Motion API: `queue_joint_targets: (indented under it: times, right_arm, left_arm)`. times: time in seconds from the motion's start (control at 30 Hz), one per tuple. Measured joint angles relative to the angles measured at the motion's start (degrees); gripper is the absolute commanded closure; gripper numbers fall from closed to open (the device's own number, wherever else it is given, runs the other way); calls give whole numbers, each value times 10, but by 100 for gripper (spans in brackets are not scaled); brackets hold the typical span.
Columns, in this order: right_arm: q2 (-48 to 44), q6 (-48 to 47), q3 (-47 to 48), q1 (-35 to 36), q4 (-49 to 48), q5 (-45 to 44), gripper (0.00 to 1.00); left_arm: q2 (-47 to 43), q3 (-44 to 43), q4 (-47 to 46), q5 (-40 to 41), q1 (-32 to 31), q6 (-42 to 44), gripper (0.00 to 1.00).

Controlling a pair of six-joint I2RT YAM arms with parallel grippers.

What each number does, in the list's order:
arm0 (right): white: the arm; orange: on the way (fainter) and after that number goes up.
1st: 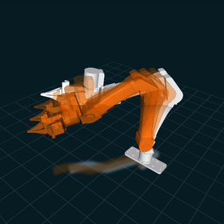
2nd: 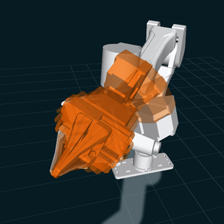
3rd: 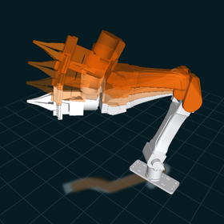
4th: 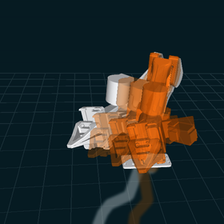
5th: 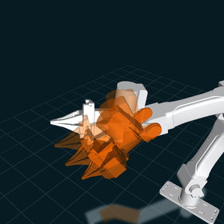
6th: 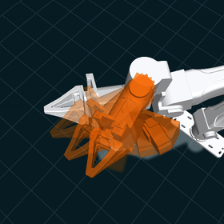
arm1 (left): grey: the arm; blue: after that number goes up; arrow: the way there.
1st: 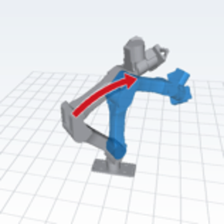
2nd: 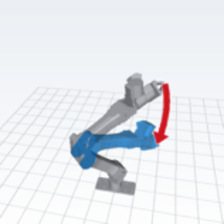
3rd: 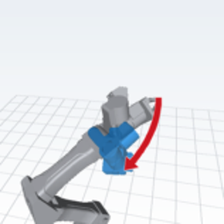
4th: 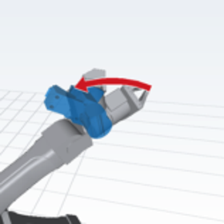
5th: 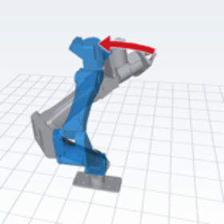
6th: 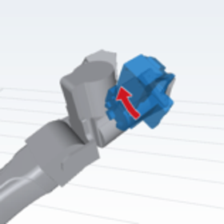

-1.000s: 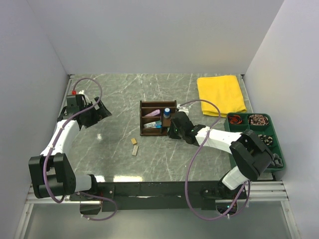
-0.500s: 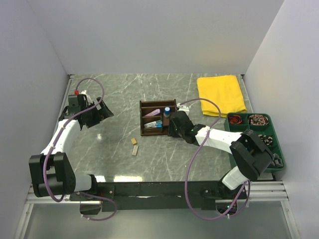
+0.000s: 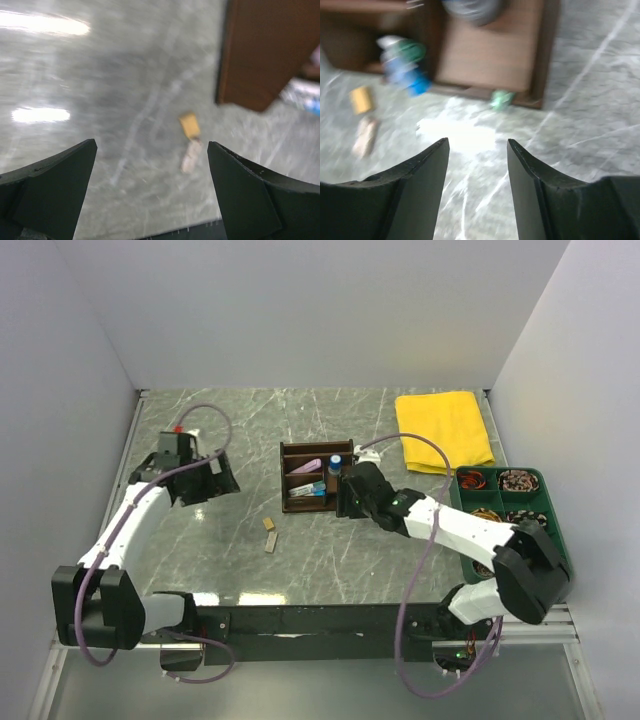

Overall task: Sort the stationery into containers
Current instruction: Place the stationery in the storage box, then pick up the stationery from the center of the board.

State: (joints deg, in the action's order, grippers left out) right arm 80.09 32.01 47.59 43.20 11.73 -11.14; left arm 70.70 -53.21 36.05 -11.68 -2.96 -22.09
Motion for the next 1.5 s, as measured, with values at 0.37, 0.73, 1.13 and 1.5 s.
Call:
queue_joint_targets:
  times: [0.37, 0.73, 1.13, 1.5]
  right_arm:
    - [-110, -66, -40, 40, -12, 8, 34]
    - [-151, -75, -70, -57, -23, -5, 35]
    - [-198, -57, -134, -105, -45, 3, 36]
    - [-246, -33, -183, -155, -49, 16, 37]
  left_arm:
    - [4, 4, 73, 26, -129, -27, 1]
    - [30, 85, 57, 27, -219, -97, 1]
    - [70, 85, -24, 70, -297, -123, 34]
    - [118, 87, -41, 99, -328, -136, 49]
